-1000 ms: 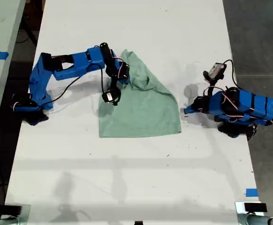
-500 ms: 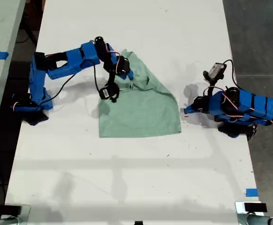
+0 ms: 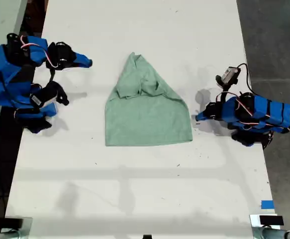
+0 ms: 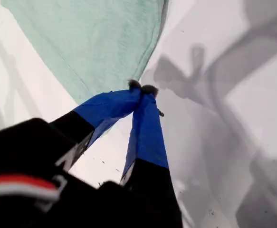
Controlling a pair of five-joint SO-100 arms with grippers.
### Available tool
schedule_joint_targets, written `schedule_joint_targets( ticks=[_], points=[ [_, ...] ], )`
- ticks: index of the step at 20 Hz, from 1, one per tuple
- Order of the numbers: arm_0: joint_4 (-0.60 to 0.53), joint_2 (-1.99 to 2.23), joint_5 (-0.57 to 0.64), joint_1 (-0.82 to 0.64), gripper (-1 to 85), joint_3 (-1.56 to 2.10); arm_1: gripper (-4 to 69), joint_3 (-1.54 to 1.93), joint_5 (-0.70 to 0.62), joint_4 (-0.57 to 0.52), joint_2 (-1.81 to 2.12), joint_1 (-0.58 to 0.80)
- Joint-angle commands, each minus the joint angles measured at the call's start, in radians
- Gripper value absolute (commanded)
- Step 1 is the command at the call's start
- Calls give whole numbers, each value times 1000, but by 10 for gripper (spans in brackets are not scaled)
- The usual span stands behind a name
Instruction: Fold t shirt
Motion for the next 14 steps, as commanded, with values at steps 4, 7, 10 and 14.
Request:
schedule_joint_targets(
  ticks=[4,7,10,14],
  points=[
    [-275,738,-158,241,-1,856,-9,18,-15,28,9,21],
    [-279,739,-137,245,0,1002,-10,17,3,34,9,29],
    [-261,741,-135,250,0,1008,-13,18,20,41,9,32],
    [-265,741,-147,255,0,1032,-15,21,40,48,9,8]
  ],
)
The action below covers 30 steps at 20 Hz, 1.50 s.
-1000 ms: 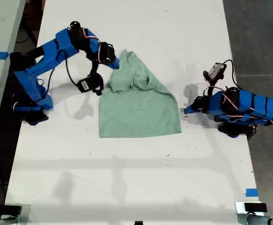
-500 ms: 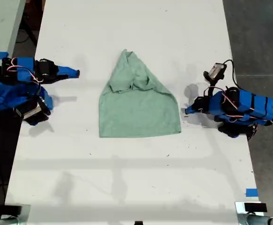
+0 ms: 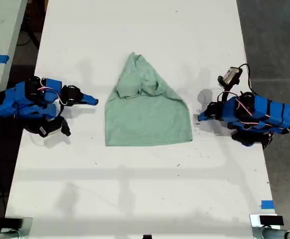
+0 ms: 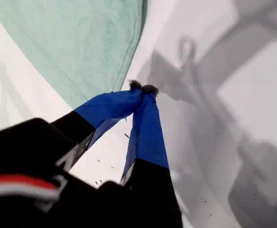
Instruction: Fold t shirt
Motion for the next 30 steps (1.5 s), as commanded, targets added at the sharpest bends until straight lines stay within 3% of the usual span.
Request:
schedule_joint_targets(
  ticks=[1,11,20,25,30],
  points=[
    [-6,8,-31,3,0,25,-15,31,14,-21,9,-20],
    [6,8,-71,-12,0,38,-14,40,-2,-20,9,-31],
    [18,8,-66,-6,0,41,65,37,20,-6,9,-41],
    [21,8,-67,-14,0,41,-5,38,14,-11,9,-32],
    [23,8,-80,-6,0,41,-5,35,60,-9,9,-32]
  ],
)
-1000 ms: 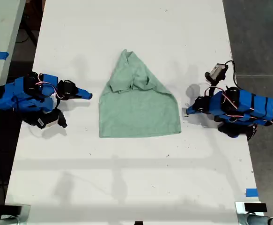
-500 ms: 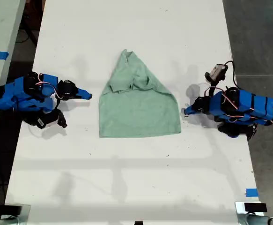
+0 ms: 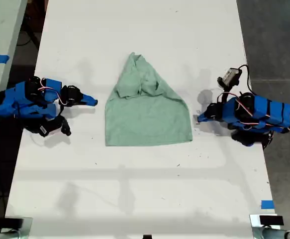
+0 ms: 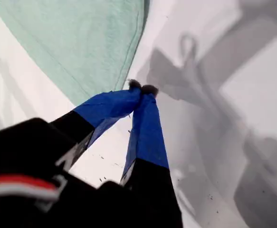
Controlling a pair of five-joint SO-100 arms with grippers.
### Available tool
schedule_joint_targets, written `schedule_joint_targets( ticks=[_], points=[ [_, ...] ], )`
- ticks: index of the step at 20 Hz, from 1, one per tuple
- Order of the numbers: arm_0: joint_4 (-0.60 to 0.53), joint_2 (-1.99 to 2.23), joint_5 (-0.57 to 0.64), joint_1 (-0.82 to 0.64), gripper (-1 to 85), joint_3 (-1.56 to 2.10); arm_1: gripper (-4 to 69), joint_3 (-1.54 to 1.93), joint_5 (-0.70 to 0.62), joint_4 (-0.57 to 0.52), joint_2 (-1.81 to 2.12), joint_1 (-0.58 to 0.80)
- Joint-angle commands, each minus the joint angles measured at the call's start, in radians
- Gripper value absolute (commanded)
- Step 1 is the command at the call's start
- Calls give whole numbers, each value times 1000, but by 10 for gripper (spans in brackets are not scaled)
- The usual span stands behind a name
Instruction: Fold t shirt
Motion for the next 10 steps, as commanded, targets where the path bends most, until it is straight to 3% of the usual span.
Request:
schedule_joint_targets(
  ticks=[1,10],
  points=[
    [3,8,-26,0,0,8,-5,35,23,-9,9,0],
    [9,8,-38,-2,0,6,-5,35,37,-8,9,0]
  ],
)
